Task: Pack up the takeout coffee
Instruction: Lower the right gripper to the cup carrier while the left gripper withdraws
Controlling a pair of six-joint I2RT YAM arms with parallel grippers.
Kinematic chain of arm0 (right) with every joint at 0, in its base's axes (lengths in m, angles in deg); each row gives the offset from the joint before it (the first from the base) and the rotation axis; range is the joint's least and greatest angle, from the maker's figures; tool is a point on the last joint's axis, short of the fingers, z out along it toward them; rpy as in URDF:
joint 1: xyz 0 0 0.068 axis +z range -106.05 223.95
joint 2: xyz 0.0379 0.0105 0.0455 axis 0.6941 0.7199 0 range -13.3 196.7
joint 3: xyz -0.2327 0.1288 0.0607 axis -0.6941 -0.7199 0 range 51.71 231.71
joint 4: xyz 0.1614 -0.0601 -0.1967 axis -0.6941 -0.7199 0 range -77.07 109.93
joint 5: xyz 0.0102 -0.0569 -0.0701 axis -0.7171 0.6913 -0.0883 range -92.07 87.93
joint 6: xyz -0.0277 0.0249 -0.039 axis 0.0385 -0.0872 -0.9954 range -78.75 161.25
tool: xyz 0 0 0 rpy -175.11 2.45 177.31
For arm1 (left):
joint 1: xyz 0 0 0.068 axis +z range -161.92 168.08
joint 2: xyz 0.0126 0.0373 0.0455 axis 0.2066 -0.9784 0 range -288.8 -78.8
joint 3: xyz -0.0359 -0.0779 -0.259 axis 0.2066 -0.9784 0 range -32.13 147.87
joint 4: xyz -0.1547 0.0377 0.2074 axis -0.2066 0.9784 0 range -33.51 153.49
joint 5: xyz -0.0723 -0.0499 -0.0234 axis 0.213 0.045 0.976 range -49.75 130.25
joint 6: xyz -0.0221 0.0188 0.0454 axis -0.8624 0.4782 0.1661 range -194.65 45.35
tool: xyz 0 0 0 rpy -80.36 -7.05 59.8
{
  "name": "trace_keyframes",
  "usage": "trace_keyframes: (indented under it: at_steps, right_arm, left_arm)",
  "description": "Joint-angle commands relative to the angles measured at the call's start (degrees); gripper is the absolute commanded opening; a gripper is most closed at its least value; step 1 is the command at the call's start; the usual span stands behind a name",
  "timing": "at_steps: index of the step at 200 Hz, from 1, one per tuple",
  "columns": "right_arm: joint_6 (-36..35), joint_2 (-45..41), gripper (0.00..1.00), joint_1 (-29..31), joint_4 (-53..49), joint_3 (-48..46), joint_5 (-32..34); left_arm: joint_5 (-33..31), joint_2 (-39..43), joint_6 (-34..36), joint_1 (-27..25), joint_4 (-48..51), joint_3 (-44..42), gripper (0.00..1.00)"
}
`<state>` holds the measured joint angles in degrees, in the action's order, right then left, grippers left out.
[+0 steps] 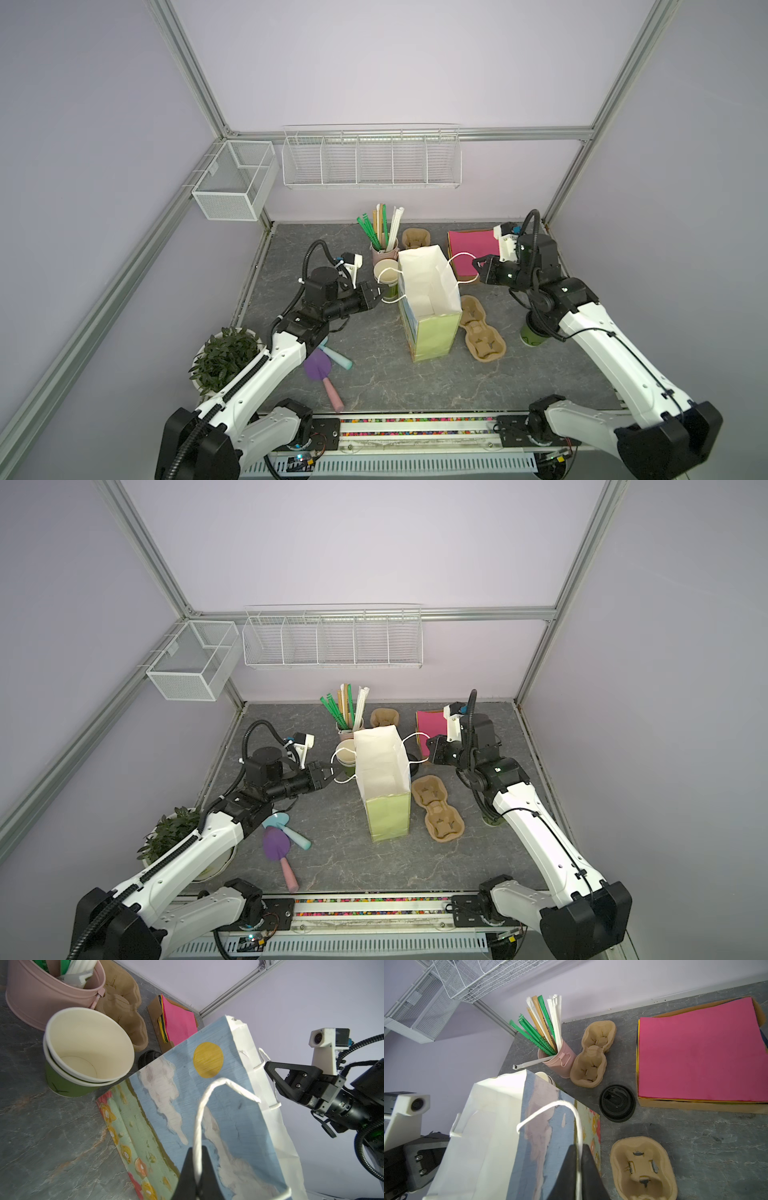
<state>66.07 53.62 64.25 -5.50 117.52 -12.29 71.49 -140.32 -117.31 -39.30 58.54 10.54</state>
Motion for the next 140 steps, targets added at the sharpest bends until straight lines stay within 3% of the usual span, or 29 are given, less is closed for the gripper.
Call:
trace_keyframes:
  at_steps: [1,28,85,132,140]
  right_arm:
    - [-1.1,-1.0,0.16,-0.3,-1.5,2.6,-2.2]
    - [-1.6,-1.6,0.27,-0.3,-2.5,4.0,-1.9]
    - [-2.9,-3.1,0.63,-0.3,-6.2,8.6,-0.9]
    - [-2.0,-4.8,1.0,-0.4,-17.3,14.5,13.1]
    - [-1.6,-4.8,0.93,-0.4,-19.8,14.8,16.2]
  left_arm:
    - [2.5,0.5,-0.7,0.3,-0.2,3.6,0.18]
    - [2.7,2.6,0.2,0.3,2.0,5.4,0.33]
    - [1.1,7.2,4.8,0.3,10.5,9.9,0.47]
    - [-5.7,10.7,13.0,0.8,23.0,18.0,0.65]
    - [-7.5,10.9,14.4,1.2,25.3,19.4,0.7]
